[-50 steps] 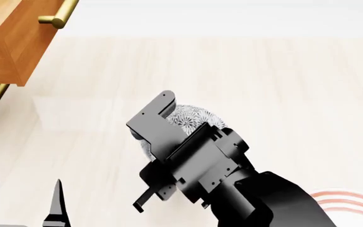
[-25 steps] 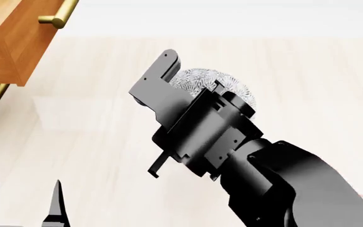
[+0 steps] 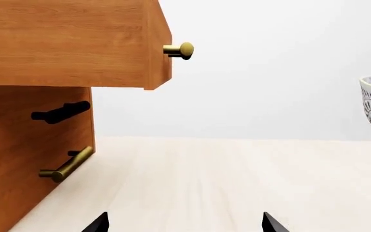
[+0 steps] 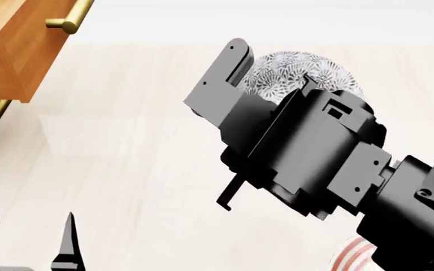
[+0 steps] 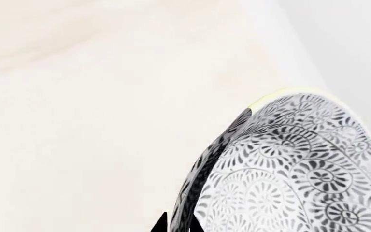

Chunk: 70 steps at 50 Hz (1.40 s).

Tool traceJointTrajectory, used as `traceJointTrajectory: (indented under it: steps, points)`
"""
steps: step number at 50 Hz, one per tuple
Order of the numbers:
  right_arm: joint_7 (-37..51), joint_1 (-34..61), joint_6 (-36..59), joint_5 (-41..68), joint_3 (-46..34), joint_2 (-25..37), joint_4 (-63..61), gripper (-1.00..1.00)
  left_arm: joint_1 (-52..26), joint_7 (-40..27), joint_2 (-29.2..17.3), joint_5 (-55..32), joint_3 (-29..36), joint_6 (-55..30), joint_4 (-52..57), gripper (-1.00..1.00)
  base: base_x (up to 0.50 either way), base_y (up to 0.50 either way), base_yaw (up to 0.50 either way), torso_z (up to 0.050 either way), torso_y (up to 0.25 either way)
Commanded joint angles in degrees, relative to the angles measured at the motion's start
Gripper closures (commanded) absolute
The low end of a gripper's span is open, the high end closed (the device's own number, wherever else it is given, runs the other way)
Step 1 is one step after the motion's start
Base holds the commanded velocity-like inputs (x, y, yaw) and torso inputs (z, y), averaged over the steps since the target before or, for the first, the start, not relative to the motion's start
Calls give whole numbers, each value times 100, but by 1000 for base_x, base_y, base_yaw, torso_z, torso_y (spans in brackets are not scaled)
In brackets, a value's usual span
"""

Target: Put the bowl on the plate.

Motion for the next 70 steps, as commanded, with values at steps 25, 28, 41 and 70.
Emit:
traceJointTrajectory:
  steps: [25,28,41,70]
  points:
    - [2830,-23,2221,2147,1021,1966,-2896,100,-66,12,-17,-48,48,85,-99,-100,0,0,0,0,0]
    - [3260,-105,2336,2574,1160,2148,-3062,100,-59,12,-27,-50,52,89,-94,-100,0,0,0,0,0]
    - [4385,-289,2273,3775,1354,2809,-3566,100,-82,6,-20,-79,79,83,-129,-100,0,0,0,0,0]
    - [5367,-724,1232,4841,1634,4319,-4743,100,-105,14,-27,-104,132,153,-210,-100,0,0,0,0,0]
